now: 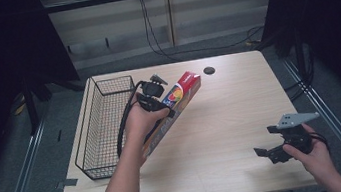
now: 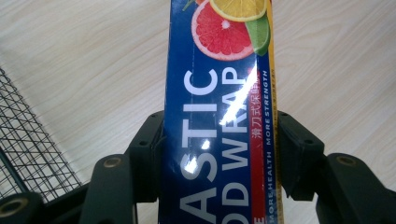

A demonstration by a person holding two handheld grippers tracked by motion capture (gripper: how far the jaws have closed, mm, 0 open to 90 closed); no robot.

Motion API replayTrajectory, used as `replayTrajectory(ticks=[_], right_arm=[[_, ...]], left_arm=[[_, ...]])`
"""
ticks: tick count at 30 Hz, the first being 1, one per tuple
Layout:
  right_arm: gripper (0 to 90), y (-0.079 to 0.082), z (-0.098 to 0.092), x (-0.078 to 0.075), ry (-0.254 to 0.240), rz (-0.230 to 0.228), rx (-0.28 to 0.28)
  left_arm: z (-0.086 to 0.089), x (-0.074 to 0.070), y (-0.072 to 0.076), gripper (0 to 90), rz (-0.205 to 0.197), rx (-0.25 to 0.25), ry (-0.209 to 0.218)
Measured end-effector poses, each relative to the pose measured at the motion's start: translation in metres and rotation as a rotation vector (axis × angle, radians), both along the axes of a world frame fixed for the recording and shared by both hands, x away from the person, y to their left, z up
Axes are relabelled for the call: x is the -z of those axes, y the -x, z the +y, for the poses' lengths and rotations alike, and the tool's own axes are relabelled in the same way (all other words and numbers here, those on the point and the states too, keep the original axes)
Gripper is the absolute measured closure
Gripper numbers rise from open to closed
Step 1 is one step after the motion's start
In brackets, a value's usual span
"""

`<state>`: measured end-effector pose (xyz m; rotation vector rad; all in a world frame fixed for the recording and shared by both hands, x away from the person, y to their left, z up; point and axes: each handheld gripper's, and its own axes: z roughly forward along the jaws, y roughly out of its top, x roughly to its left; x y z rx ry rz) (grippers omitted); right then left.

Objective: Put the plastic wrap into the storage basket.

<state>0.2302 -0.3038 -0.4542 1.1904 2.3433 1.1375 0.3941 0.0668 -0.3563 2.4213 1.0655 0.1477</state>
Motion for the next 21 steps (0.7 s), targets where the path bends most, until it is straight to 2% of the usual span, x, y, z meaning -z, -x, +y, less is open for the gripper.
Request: replayTrajectory(ticks=[2,9,21], right_arm=[[3.7,0.000,0.000,0.000,0.000,0.000,0.000],[3.7,0.001,0.000,0.000,-0.003,0.000,0.000],[3.7,0.000,0.000,0.000,-0.004,0.000,-0.001]], left_arm=[[0.001,0.000,0.000,43.6,0.004,-0.019,0.007],[0.008,-0.003,-0.001,43.5,-0.003,-0.028,0.002],[0.024,-0.006,-0.001,43.5,-0.007,-0.095,0.015]])
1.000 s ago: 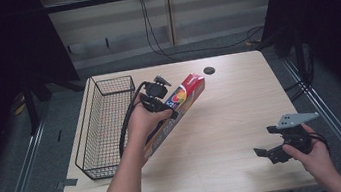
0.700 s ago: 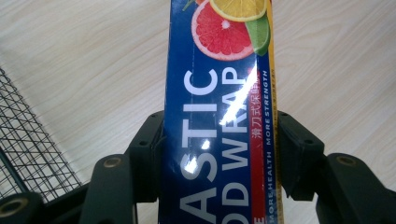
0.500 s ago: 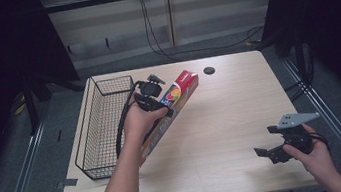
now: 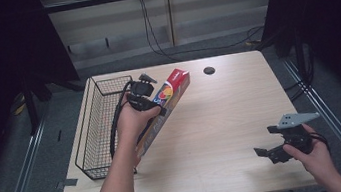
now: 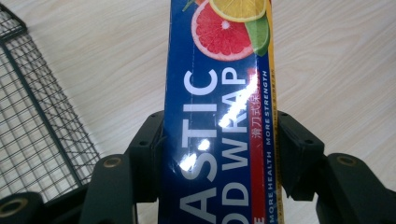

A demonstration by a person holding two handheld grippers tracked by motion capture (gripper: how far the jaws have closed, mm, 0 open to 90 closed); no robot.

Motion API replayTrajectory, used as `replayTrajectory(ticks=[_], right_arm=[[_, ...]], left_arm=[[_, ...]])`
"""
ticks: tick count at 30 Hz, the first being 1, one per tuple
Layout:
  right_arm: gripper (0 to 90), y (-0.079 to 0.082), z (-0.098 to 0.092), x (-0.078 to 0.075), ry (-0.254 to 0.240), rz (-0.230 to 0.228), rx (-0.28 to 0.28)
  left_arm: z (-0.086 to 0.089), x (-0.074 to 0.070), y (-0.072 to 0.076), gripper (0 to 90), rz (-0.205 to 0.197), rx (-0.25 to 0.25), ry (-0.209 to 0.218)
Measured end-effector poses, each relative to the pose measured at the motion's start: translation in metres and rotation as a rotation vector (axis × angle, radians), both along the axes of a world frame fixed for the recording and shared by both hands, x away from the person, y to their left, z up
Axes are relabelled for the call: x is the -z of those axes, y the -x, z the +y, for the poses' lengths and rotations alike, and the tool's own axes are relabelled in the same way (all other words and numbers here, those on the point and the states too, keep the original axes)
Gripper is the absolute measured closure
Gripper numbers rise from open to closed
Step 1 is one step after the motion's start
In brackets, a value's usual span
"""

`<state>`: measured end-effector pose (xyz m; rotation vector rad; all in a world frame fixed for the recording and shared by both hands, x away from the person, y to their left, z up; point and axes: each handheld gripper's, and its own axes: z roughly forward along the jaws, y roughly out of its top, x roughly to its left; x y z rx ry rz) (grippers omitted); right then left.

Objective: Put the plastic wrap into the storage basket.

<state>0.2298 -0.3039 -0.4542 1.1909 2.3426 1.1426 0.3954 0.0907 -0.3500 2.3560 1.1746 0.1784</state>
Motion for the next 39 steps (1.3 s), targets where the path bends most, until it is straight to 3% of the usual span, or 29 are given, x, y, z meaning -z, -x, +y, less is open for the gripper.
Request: replayTrajectory(ticks=[15,39], right_arm=[[3.7,0.000,0.000,0.001,0.004,0.002,0.000],[3.7,0.000,0.001,0.002,0.002,0.008,0.001]], left_arm=[[0.029,-0.006,-0.002,43.5,-0.007,-0.063,-0.020],[0.068,-0.001,-0.001,43.4,-0.007,-0.212,-0.023]])
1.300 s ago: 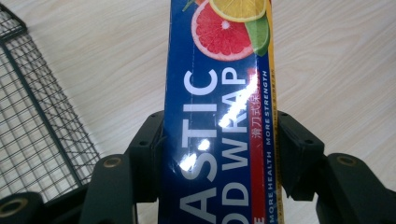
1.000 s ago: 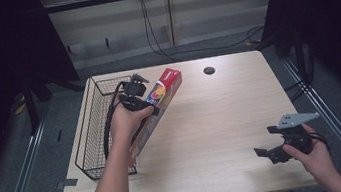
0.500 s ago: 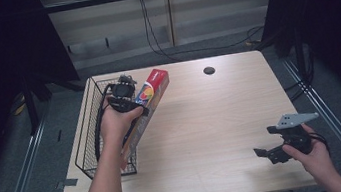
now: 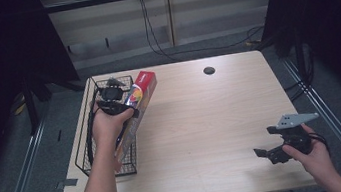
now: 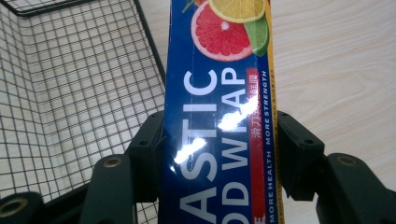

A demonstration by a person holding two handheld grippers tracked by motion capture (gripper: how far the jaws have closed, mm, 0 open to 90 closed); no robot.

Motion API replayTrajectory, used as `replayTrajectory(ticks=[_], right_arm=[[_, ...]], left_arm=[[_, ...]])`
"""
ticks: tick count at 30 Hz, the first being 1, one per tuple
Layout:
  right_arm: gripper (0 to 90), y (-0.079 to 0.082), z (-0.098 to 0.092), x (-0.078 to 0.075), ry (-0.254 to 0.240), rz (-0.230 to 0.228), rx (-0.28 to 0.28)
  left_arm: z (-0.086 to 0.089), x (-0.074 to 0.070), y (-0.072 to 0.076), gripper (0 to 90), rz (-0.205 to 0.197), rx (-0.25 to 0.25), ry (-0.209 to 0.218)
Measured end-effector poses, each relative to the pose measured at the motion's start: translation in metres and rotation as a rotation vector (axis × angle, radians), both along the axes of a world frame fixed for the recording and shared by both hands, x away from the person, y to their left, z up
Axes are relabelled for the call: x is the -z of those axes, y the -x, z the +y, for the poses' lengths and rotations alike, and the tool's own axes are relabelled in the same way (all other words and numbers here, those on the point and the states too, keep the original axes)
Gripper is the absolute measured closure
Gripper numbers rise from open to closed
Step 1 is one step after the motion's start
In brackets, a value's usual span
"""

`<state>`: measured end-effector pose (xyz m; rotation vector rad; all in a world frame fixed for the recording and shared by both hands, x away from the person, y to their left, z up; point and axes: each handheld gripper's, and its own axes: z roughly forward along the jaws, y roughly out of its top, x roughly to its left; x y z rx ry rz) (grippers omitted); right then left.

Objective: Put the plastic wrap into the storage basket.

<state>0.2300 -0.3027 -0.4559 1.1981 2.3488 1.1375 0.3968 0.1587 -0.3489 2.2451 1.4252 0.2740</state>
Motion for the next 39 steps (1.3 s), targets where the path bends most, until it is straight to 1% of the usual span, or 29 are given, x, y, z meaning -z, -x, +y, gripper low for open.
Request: replayTrajectory(ticks=[1,3,4,5,7,8,9,11,15,17,18,21,22,23,27,28,30,33,34,36,37,39], right_arm=[[3.7,0.000,0.000,0.000,0.000,0.000,0.000],[3.7,0.000,0.000,0.000,0.000,-0.001,-0.001],[3.7,0.000,0.001,0.000,0.000,-0.001,-0.001],[3.7,0.000,0.000,0.000,-0.003,0.001,-0.004],[3.7,0.000,0.000,-0.001,-0.003,-0.003,-0.001],[3.7,0.001,0.000,-0.001,-0.004,-0.005,0.000],[3.7,0.001,0.000,-0.001,-0.004,-0.006,0.001],[3.7,0.001,0.000,-0.001,-0.002,-0.005,0.003],[3.7,0.001,0.001,-0.001,-0.005,-0.003,-0.005],[3.7,0.002,0.001,-0.001,-0.004,-0.003,-0.005],[3.7,0.002,0.001,-0.001,-0.004,-0.003,-0.005],[3.7,0.002,0.001,-0.001,-0.002,-0.006,-0.004],[3.7,0.002,0.001,-0.001,-0.003,-0.005,-0.004],[3.7,0.002,0.001,-0.002,-0.002,-0.005,-0.004],[3.7,0.002,0.002,-0.002,-0.003,-0.007,-0.005],[3.7,0.002,0.002,-0.002,-0.002,-0.005,-0.004],[3.7,0.002,0.002,-0.001,-0.001,-0.005,-0.006],[3.7,0.002,0.001,-0.001,-0.001,-0.007,-0.007],[3.7,0.002,0.001,-0.001,-0.001,-0.008,-0.007],[3.7,0.002,0.002,-0.002,-0.002,-0.005,-0.004],[3.7,0.002,0.002,-0.002,-0.002,-0.005,-0.004],[3.7,0.002,0.002,-0.001,-0.002,-0.007,-0.007]], left_arm=[[0.001,0.000,0.000,43.4,-0.002,-0.008,0.005],[0.005,-0.001,0.001,43.5,-0.003,-0.018,0.003],[0.005,0.000,0.001,43.4,-0.008,-0.035,0.013],[0.008,-0.001,0.001,43.4,-0.001,-0.033,0.008],[0.011,0.000,0.001,43.4,-0.006,-0.050,0.010],[0.012,0.000,0.001,43.4,-0.004,-0.049,0.003],[0.013,0.001,0.002,43.4,-0.006,-0.066,0.007],[0.016,0.002,0.001,43.4,-0.002,-0.080,0.008],[0.022,0.004,0.002,43.4,-0.007,-0.117,0.009],[0.025,0.006,0.002,43.4,-0.010,-0.142,0.016],[0.025,0.006,0.002,43.4,-0.010,-0.142,0.016],[0.027,0.008,0.003,43.4,-0.009,-0.168,0.010],[0.028,0.008,0.003,43.4,-0.010,-0.178,0.006],[0.029,0.009,0.003,43.4,-0.016,-0.199,0.007],[0.031,0.010,0.004,43.4,-0.010,-0.217,0.006],[0.031,0.011,0.004,43.4,-0.013,-0.229,0.010],[0.032,0.011,0.004,43.4,-0.014,-0.240,0.003],[0.033,0.012,0.005,43.3,-0.015,-0.262,0.010],[0.034,0.013,0.005,43.3,-0.011,-0.266,0.011],[0.035,0.013,0.005,43.3,-0.017,-0.274,0.008],[0.035,0.013,0.005,43.3,-0.011,-0.276,0.010],[0.035,0.014,0.006,43.3,-0.019,-0.294,0.009]])
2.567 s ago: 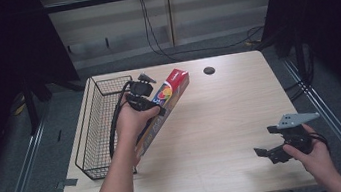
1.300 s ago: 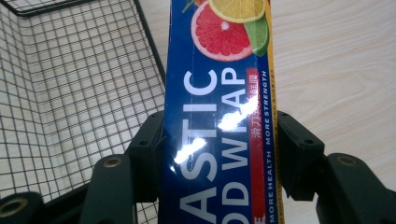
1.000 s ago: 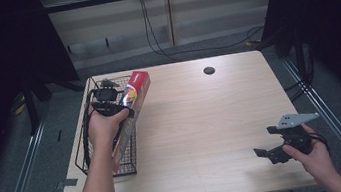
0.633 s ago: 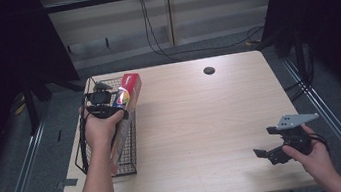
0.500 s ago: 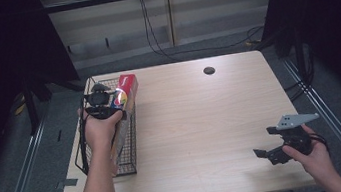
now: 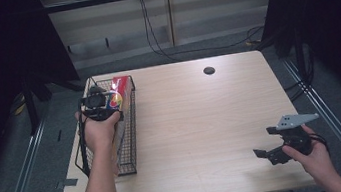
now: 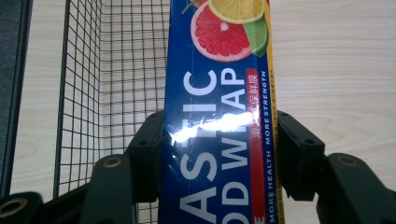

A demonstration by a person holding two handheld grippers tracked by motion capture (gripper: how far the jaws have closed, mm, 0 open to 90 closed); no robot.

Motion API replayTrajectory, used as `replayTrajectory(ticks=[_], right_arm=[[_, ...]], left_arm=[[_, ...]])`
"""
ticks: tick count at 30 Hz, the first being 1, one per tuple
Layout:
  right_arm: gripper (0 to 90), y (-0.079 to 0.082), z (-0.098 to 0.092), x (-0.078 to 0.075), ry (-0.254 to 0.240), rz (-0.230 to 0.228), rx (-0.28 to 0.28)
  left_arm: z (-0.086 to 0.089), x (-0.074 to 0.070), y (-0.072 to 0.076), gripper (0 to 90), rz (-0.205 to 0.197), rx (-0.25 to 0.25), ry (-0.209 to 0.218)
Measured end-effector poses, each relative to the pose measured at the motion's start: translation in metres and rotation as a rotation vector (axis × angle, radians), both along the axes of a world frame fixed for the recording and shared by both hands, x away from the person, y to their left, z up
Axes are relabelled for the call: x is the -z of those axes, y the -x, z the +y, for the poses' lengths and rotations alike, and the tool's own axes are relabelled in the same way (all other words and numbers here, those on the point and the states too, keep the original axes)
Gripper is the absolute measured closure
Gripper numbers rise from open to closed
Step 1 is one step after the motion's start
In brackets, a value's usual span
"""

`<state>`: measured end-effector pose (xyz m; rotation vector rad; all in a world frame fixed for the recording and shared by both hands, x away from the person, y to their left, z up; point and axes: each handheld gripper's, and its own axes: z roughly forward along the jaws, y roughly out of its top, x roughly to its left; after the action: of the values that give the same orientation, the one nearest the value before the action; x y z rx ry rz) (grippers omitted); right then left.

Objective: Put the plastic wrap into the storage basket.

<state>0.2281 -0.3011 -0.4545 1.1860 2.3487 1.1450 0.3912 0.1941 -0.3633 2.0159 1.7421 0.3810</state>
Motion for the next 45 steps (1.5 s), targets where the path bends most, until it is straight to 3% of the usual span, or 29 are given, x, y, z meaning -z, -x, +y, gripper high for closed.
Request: replayTrajectory(ticks=[15,45], right_arm=[[3.7,0.000,0.000,0.000,-0.001,0.002,0.002],[3.7,0.001,0.001,0.000,0.002,0.001,0.000]], left_arm=[[0.008,0.008,0.003,43.3,0.011,-0.081,-0.006],[0.014,0.026,0.001,42.7,0.052,-0.129,-0.022]])
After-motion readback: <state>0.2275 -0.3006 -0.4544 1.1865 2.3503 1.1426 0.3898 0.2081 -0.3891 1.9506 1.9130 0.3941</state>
